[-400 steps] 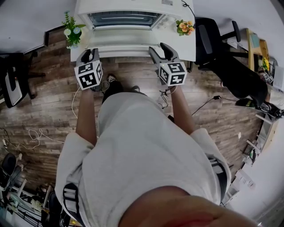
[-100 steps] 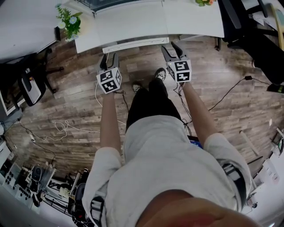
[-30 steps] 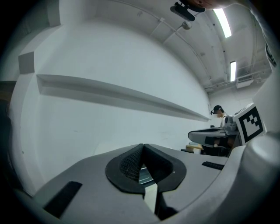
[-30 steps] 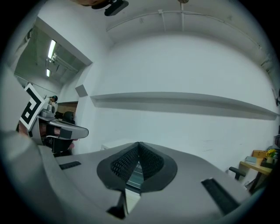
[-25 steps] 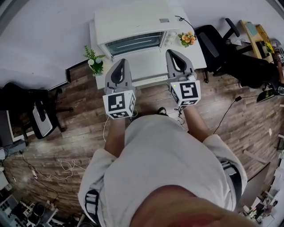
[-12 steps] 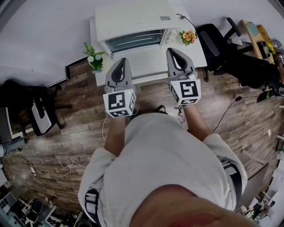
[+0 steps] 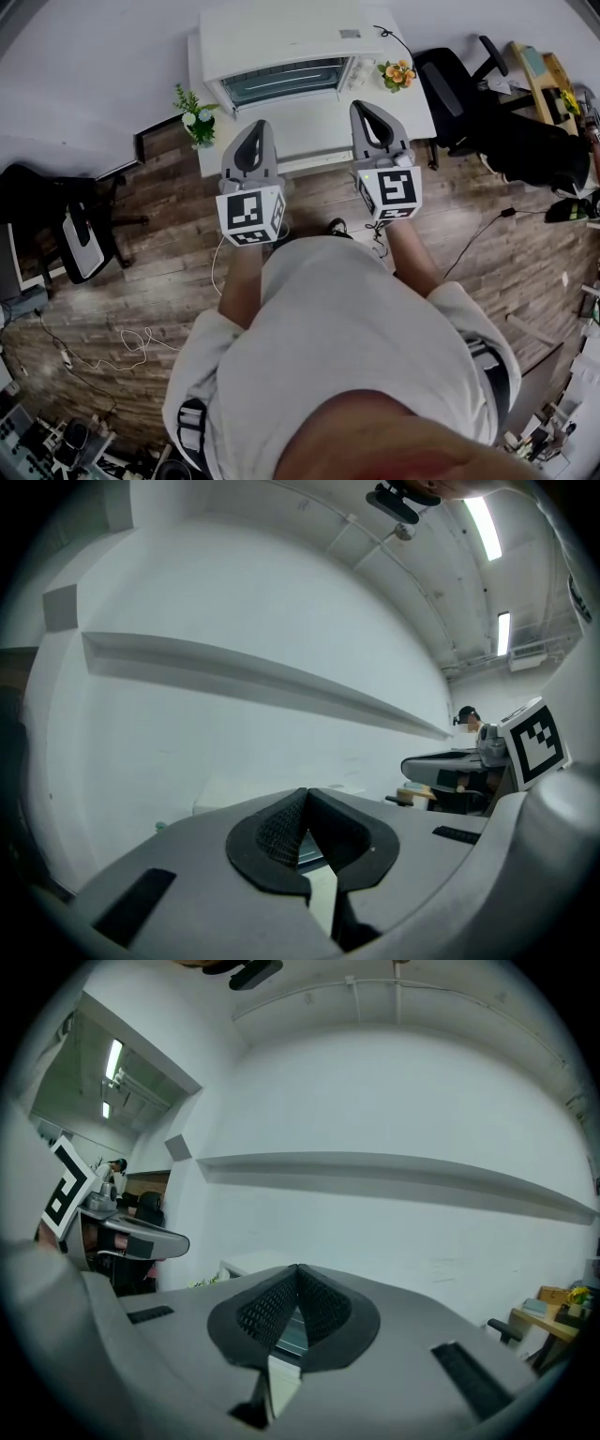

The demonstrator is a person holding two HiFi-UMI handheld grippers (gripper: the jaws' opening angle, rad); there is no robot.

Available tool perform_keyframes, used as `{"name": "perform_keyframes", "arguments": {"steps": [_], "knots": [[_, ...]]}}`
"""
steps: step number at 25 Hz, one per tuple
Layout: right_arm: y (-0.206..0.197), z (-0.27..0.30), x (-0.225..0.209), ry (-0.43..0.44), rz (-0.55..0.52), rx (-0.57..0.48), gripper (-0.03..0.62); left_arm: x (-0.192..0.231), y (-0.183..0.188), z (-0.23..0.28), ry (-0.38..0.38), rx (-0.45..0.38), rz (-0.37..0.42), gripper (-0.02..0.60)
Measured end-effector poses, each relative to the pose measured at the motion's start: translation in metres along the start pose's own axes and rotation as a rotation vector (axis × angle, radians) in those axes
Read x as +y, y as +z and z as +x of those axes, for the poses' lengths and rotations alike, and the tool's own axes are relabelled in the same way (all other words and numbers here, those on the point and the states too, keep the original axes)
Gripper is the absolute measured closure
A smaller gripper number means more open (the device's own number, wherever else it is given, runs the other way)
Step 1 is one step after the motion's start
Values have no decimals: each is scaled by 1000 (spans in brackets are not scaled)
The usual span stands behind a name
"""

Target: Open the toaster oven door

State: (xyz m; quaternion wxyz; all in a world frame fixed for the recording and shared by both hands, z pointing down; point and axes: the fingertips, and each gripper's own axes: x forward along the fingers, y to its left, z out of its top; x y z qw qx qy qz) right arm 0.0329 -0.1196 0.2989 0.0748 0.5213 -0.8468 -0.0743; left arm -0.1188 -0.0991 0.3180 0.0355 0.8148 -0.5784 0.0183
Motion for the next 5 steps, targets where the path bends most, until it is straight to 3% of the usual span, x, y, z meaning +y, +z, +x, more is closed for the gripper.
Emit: {"name": "perform_keyframes", "arguments": {"steps": [5], "knots": [[-2, 0, -1, -7, 4, 6, 595, 2, -1, 2, -3, 2, 0, 563]]}}
